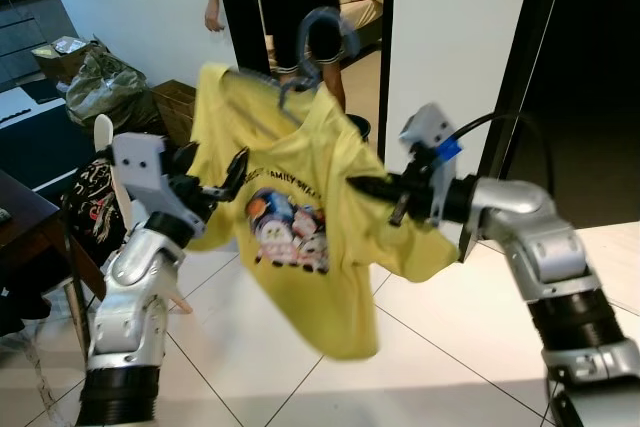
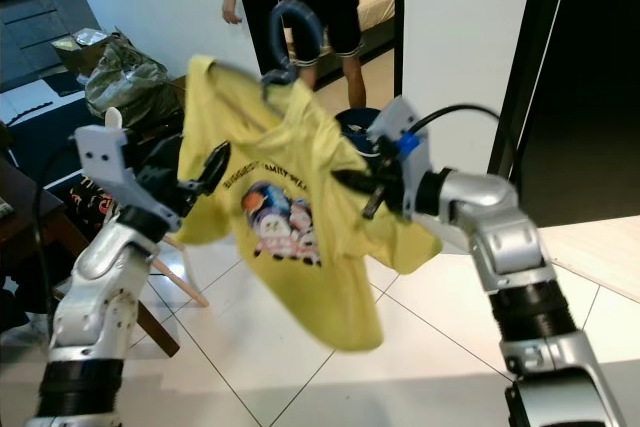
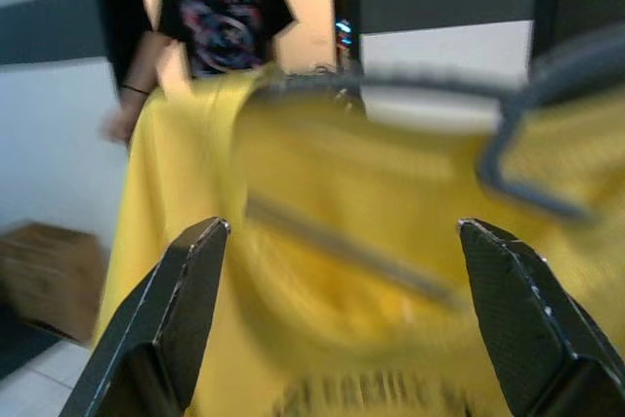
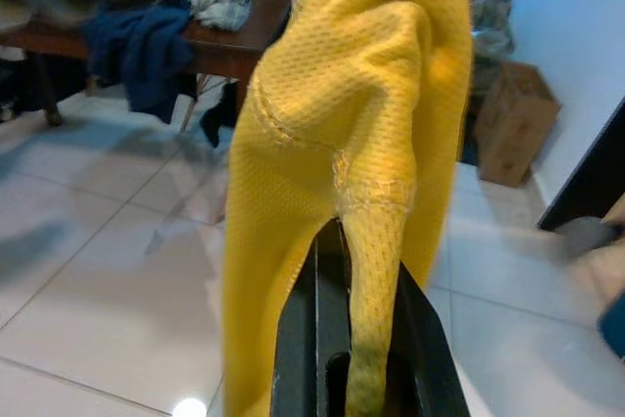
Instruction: Hang hanger
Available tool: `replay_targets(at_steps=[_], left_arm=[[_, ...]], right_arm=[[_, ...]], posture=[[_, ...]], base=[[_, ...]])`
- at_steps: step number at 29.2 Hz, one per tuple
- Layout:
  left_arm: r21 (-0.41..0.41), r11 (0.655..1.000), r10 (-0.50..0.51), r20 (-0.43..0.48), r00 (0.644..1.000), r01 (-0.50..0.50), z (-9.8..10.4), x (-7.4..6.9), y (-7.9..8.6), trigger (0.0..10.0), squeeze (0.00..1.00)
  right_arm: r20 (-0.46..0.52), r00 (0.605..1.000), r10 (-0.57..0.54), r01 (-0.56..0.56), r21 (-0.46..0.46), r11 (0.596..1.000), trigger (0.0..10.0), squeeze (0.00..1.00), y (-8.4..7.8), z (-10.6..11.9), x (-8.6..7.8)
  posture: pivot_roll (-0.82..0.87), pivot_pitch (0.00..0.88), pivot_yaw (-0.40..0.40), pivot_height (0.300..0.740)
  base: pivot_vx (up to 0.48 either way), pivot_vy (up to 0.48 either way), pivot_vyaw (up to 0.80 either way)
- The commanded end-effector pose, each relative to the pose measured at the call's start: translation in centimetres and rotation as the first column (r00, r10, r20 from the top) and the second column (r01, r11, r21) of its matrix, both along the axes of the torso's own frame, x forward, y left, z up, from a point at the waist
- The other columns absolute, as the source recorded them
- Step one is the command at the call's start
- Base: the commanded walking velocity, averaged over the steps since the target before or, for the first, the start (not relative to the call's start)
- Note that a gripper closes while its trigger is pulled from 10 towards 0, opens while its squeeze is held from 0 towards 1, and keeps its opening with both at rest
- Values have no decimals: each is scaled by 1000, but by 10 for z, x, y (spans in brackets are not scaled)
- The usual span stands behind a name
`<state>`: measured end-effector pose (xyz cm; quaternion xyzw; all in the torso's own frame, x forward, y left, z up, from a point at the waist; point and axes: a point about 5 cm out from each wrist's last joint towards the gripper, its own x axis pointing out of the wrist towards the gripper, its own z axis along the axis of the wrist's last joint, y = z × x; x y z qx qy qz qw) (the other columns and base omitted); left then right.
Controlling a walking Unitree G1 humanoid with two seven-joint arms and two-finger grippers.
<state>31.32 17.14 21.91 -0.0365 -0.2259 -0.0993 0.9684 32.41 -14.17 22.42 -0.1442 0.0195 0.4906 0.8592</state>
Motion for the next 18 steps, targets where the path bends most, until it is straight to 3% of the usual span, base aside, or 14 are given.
replay_targets(at_steps=[1, 2, 4, 11, 18], left_arm=[[56, 996, 66, 19, 998, -67, 2, 1, 4, 10000, 0], [56, 996, 66, 19, 998, -67, 2, 1, 4, 10000, 0], [138, 985, 95, 85, 992, -106, 13, 0, 1, 10000, 0], [130, 970, 190, 132, 973, -207, 21, -2, -1, 10000, 0], [122, 953, 271, 63, 961, -277, 5, 0, 0, 10000, 0]], right_arm=[[26, 999, 47, -47, 3, 999, 0, 0, 9, 5, -6], [26, 999, 47, -47, 3, 999, 0, 0, 9, 5, -6], [2, 998, 66, -66, -15, 998, 0, 0, 10, -2, -12], [-18, 999, 51, -51, -14, 999, 0, 0, 11, -7, -15], [-15, 999, 29, -30, -21, 999, 0, 0, 7, -6, -14]], posture=[[-45, 0, 100, 740], [-45, 0, 100, 740], [-45, 0, 99, 740], [-43, 0, 100, 740], [-47, 0, 101, 740]], base=[[0, 0, 0], [0, 0, 0], [0, 0, 0], [0, 0, 0], [0, 0, 0]])
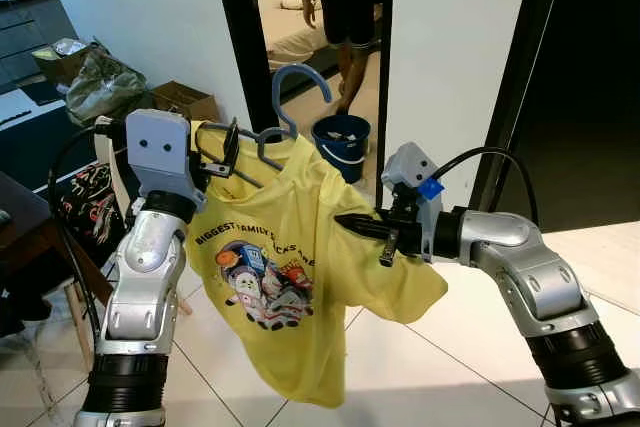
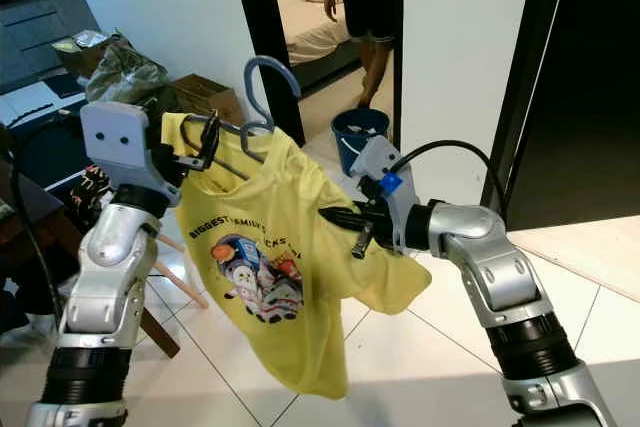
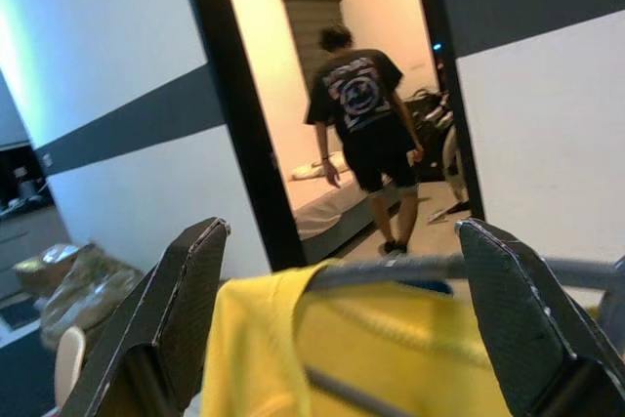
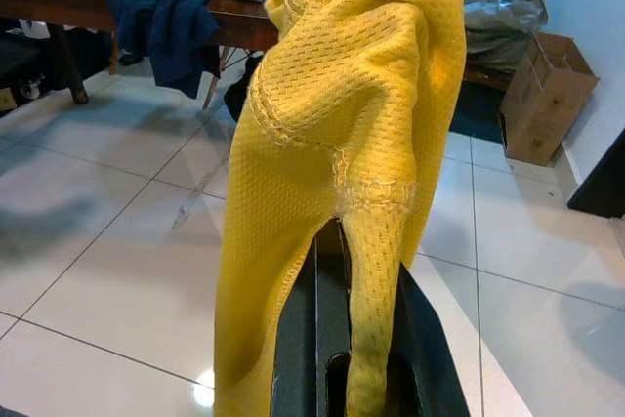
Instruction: Hang hanger
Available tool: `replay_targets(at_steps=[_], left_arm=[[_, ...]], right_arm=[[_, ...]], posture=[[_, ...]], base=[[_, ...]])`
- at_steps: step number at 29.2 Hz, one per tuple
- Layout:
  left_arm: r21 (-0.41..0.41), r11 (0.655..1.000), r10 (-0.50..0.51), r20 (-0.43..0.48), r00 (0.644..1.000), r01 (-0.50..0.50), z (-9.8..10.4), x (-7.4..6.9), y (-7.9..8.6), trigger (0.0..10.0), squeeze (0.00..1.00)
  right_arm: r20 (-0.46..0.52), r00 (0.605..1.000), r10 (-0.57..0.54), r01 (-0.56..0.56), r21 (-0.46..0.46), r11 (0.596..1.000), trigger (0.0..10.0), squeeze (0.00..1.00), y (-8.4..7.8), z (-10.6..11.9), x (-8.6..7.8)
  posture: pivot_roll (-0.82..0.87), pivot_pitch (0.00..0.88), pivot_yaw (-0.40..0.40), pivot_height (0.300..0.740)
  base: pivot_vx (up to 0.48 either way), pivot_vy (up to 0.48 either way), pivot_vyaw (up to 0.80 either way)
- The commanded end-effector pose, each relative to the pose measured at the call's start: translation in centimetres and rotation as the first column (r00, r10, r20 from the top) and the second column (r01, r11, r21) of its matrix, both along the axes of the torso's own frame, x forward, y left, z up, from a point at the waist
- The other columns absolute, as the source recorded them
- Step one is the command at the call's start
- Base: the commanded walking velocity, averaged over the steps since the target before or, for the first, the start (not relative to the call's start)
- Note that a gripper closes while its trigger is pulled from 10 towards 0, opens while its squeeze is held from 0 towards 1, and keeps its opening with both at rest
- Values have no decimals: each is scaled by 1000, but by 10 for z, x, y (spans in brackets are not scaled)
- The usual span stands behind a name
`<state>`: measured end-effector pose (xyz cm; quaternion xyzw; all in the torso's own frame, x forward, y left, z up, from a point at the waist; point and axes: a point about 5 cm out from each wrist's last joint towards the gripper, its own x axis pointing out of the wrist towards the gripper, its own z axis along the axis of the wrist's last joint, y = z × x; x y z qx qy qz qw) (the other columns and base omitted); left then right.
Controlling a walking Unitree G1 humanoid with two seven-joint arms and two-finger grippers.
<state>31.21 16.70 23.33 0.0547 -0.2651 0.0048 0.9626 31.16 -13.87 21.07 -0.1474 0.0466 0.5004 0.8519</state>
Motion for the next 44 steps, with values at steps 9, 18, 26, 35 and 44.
replay_targets(at_steps=[9, 18, 26, 35, 44], left_arm=[[-61, 996, 60, -105, 993, -67, -22, 9, 12, 10000, 0], [-74, 993, 80, -148, 986, -92, -30, 17, 15, 10000, 0], [-99, 992, 56, -163, 985, -73, -32, 25, 14, 10000, 0], [-107, 993, 34, -154, 987, -51, -29, 29, 11, 0, 0], [-116, 992, 25, -152, 988, -43, -29, 31, 11, 0, 0]], right_arm=[[39, 999, -4, 3, 14, 1000, 0, 0, 1, 11, -1], [48, 999, -17, 16, 21, 1000, 0, 0, 1, 13, -2], [58, 998, -18, 16, 28, 999, 0, 0, -1, 16, -4], [61, 998, -14, 12, 33, 999, 0, 0, 1, 16, -5], [61, 998, -12, 10, 38, 999, 0, 0, 1, 17, -6]], posture=[[-51, 0, 102, 740], [-69, 0, 114, 740], [-80, 0, 115, 740], [-83, 0, 117, 740], [-84, 0, 120, 740]], base=[[0, 0, 0], [0, 0, 0], [0, 0, 0], [0, 0, 0], [0, 0, 0]])
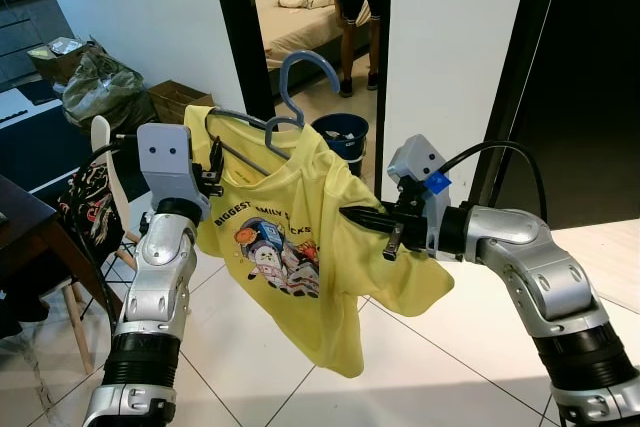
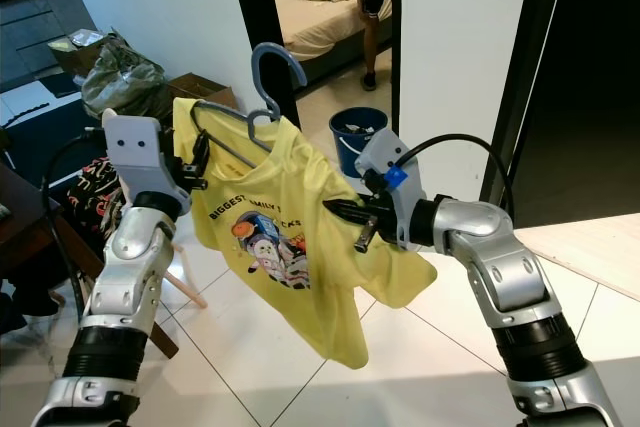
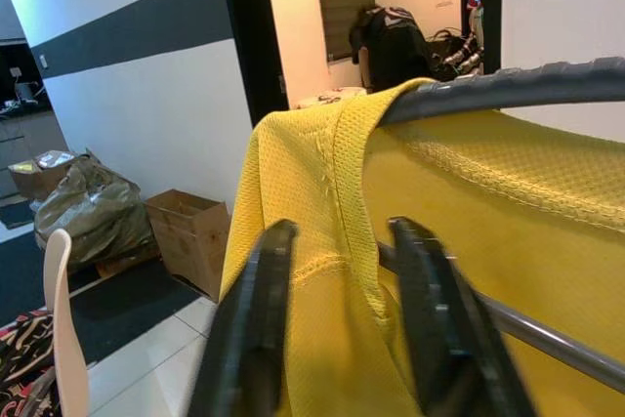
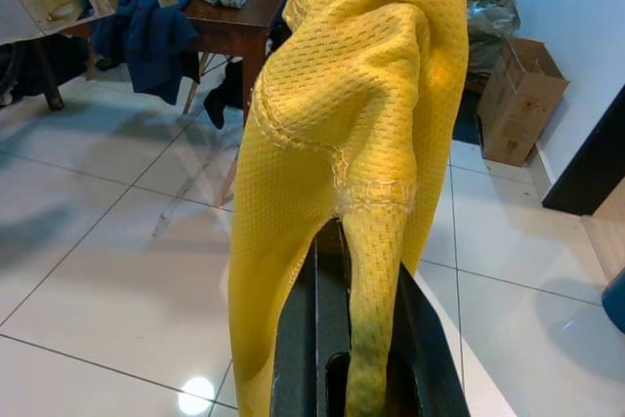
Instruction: Hang hanger
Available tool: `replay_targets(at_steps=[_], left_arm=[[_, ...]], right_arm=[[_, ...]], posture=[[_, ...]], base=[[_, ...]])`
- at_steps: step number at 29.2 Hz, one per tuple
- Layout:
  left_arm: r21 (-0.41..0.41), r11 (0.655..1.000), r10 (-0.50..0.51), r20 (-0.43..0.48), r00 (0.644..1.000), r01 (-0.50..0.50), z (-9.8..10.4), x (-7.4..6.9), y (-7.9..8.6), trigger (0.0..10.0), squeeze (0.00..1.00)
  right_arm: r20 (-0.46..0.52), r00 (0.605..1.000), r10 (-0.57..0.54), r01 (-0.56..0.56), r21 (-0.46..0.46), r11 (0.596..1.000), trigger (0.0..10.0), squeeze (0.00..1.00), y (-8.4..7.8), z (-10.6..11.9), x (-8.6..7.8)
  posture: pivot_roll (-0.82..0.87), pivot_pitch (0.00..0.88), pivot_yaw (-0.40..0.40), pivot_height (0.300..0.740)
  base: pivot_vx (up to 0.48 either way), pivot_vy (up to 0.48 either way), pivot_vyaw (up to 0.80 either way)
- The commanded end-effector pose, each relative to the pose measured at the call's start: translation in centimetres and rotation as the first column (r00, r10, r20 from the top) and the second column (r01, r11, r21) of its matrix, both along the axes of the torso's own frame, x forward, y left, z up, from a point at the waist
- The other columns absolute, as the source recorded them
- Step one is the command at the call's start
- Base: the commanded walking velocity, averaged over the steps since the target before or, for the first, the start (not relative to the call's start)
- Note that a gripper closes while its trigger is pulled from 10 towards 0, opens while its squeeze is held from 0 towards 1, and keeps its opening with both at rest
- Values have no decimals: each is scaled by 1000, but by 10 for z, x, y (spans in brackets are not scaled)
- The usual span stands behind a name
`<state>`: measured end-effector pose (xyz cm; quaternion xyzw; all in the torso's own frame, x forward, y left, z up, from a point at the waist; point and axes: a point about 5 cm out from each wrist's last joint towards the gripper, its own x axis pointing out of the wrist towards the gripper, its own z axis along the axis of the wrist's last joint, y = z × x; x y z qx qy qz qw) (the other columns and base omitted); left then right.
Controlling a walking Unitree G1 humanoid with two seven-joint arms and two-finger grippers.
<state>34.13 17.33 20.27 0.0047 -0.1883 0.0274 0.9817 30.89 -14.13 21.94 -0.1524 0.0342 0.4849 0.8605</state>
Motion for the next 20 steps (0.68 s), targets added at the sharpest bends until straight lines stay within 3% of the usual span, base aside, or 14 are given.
replay_targets(at_steps=[1, 13, 20], left_arm=[[-9, 1000, 9, 5, 1000, -9, 2, 2, 5, 0, 0], [-4, 1000, -15, 17, 1000, 15, 4, 2, 1, 0, 0], [18, 996, -83, 26, 996, 82, 5, 2, -11, 0, 0]], right_arm=[[31, 999, 20, -21, 32, 999, 0, 0, 3, 8, -4], [24, 999, 27, -27, 26, 999, 0, 0, 4, 5, -6], [8, 1000, 21, -21, -3, 1000, 0, 0, 5, -1, -5]], posture=[[-84, 0, 120, 740], [-83, 0, 120, 740], [-78, 0, 120, 740]], base=[[0, 0, 0], [0, 0, 0], [0, 0, 0]])
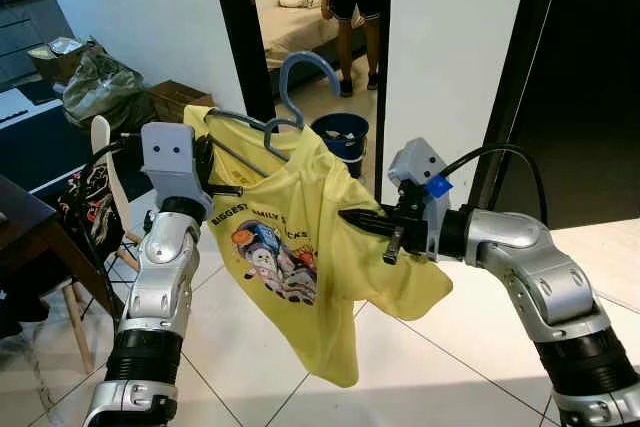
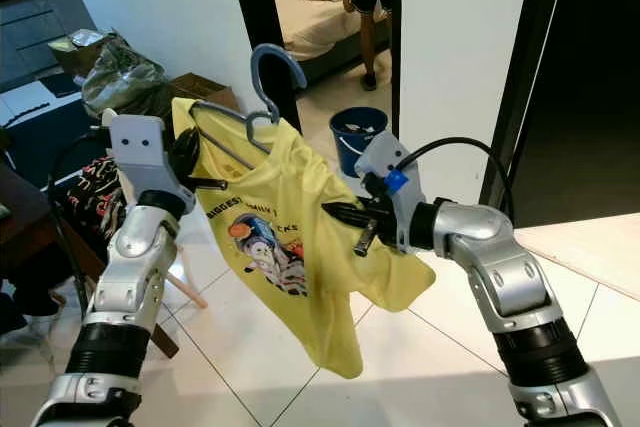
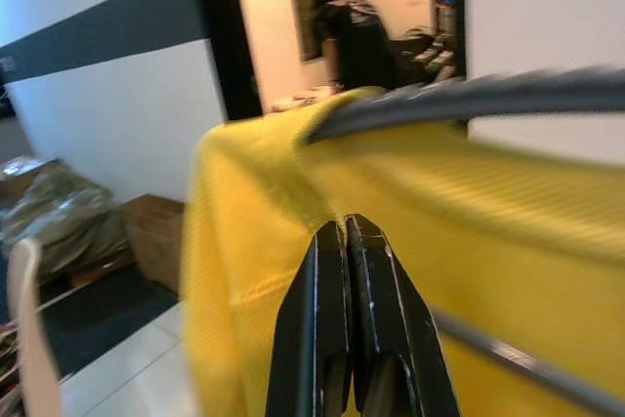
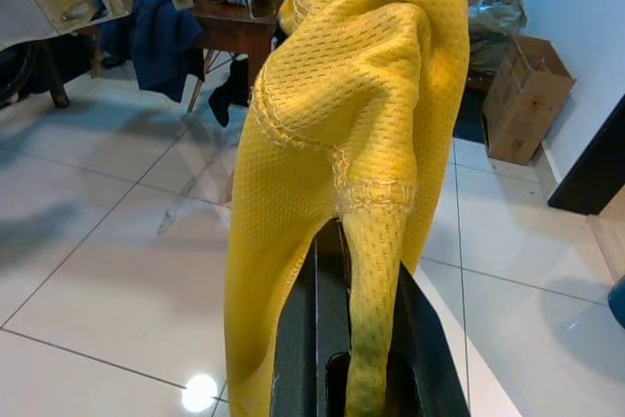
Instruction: Hang hanger
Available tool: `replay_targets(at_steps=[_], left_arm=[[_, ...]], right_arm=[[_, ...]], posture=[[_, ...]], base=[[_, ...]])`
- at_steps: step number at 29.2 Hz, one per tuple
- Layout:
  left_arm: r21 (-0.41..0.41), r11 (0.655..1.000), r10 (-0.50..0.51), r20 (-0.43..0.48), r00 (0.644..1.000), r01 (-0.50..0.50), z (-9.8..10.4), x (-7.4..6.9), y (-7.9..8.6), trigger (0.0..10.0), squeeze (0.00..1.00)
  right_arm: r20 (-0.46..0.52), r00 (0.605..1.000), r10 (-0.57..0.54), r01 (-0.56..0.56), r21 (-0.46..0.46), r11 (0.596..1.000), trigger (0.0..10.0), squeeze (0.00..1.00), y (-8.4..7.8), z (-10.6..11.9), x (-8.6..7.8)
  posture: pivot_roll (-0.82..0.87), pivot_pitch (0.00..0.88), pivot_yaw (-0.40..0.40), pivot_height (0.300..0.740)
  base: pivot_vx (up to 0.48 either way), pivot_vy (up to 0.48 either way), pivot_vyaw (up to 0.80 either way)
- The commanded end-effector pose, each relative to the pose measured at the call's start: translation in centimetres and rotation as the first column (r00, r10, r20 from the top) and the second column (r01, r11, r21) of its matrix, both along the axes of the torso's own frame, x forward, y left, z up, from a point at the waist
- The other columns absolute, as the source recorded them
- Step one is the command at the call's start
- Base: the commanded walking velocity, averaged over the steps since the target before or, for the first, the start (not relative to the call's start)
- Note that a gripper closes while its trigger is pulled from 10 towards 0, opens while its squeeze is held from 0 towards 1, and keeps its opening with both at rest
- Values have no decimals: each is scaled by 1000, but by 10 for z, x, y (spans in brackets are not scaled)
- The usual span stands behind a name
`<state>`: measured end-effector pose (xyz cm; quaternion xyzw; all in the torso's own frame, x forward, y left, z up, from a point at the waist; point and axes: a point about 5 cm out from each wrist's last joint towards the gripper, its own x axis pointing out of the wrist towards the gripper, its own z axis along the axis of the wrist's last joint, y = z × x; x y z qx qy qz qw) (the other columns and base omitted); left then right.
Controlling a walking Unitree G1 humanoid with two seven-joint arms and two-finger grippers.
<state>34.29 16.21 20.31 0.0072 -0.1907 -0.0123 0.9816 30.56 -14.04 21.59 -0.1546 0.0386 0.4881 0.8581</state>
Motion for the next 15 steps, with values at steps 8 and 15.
replay_targets(at_steps=[8, 15], left_arm=[[38, 992, -122, 27, 992, 121, 4, -4, -19, 0, 0], [61, 981, -188, 19, 982, 186, 2, -8, -31, 0, 0]], right_arm=[[7, 1000, 12, -12, -2, 1000, 0, 0, 4, 1, -1], [2, 1000, 15, -15, -10, 1000, 0, 0, 5, -1, 0]], posture=[[-71, 0, 117, 740], [-64, 0, 115, 740]], base=[[0, 0, 0], [0, 0, 0]])
